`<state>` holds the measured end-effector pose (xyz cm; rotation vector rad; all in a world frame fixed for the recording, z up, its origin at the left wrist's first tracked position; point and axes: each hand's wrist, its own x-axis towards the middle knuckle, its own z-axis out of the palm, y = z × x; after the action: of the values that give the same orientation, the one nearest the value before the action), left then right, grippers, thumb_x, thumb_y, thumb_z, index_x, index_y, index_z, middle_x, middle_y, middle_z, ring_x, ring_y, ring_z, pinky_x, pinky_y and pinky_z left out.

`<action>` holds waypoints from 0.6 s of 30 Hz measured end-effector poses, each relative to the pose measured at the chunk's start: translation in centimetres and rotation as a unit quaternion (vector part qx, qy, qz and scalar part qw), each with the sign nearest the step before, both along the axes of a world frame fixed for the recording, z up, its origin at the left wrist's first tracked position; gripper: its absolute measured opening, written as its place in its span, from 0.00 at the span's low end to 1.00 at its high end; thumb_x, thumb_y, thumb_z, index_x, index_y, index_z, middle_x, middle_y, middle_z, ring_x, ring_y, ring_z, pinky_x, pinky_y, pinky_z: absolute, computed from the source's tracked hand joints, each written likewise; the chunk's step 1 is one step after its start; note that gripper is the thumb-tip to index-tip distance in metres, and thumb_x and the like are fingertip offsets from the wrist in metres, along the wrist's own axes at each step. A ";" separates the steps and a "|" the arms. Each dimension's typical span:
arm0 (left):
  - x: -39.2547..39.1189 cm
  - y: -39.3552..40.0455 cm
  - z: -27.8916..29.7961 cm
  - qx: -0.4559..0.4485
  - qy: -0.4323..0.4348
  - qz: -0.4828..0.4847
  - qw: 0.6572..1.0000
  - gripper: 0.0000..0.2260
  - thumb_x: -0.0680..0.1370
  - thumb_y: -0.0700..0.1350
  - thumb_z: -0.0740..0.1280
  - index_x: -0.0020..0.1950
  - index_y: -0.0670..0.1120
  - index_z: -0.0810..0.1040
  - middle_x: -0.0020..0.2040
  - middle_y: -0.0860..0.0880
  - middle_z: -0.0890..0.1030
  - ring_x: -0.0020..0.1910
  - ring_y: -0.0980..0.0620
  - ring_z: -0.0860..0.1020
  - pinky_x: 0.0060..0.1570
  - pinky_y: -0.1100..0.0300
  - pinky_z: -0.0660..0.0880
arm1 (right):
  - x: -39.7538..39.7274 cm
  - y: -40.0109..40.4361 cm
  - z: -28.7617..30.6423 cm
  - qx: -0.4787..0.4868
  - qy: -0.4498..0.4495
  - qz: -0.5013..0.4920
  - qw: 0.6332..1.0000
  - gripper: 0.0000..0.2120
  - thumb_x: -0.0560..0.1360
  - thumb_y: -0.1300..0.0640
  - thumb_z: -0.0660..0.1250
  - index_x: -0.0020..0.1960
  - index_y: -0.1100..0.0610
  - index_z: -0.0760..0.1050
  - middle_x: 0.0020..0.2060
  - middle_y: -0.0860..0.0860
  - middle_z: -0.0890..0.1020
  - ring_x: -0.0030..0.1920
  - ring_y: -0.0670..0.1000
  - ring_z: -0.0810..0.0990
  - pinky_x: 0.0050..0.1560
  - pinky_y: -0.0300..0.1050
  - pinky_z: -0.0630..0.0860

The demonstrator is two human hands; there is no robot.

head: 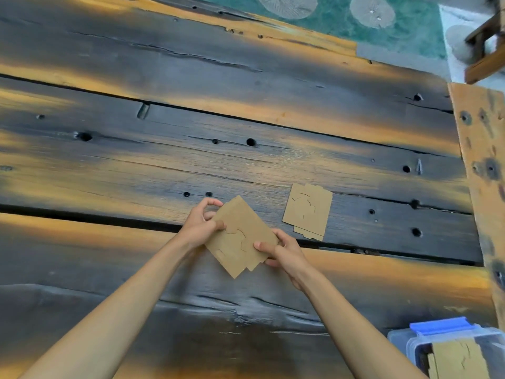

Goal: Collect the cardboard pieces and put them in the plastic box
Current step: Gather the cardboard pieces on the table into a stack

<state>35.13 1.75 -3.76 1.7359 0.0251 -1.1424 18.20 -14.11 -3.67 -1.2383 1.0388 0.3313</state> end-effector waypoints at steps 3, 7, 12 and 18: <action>-0.4 -1.4 0.9 0.005 -0.008 -0.064 0.998 0.18 0.74 0.33 0.68 0.59 0.50 0.75 0.46 0.42 0.87 0.43 0.46 0.84 0.45 0.51 0.80 | -1.4 -1.3 0.0 0.019 0.004 0.040 0.999 0.17 0.72 0.58 0.78 0.60 0.57 0.81 0.54 0.52 0.88 0.55 0.52 0.87 0.59 0.49 0.83; -1.6 -4.7 2.2 0.015 -0.022 -0.181 0.983 0.18 0.74 0.33 0.67 0.59 0.49 0.76 0.42 0.41 0.84 0.39 0.49 0.81 0.39 0.57 0.77 | -1.7 -2.8 0.5 0.032 -0.020 0.059 0.998 0.16 0.75 0.53 0.76 0.61 0.53 0.81 0.52 0.50 0.89 0.54 0.52 0.87 0.57 0.47 0.82; -2.2 -9.2 2.8 0.014 -0.046 -0.166 0.985 0.18 0.73 0.33 0.71 0.59 0.49 0.79 0.50 0.47 0.82 0.48 0.50 0.81 0.39 0.62 0.77 | -1.6 -5.2 0.0 -0.006 -0.058 -0.008 0.998 0.19 0.74 0.51 0.74 0.64 0.52 0.79 0.55 0.51 0.88 0.57 0.53 0.86 0.61 0.53 0.82; -4.1 -13.9 2.4 0.024 -0.006 -0.007 1.000 0.14 0.75 0.36 0.73 0.56 0.47 0.75 0.47 0.47 0.81 0.44 0.52 0.80 0.46 0.56 0.79 | -1.7 -9.1 -0.9 -0.064 -0.058 -0.145 0.986 0.29 0.68 0.42 0.75 0.65 0.53 0.77 0.59 0.51 0.86 0.60 0.53 0.84 0.65 0.60 0.79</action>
<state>31.02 -12.14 -1.40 1.7887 0.0333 -1.1498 16.52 -23.19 -4.54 -1.1847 1.1345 -0.0336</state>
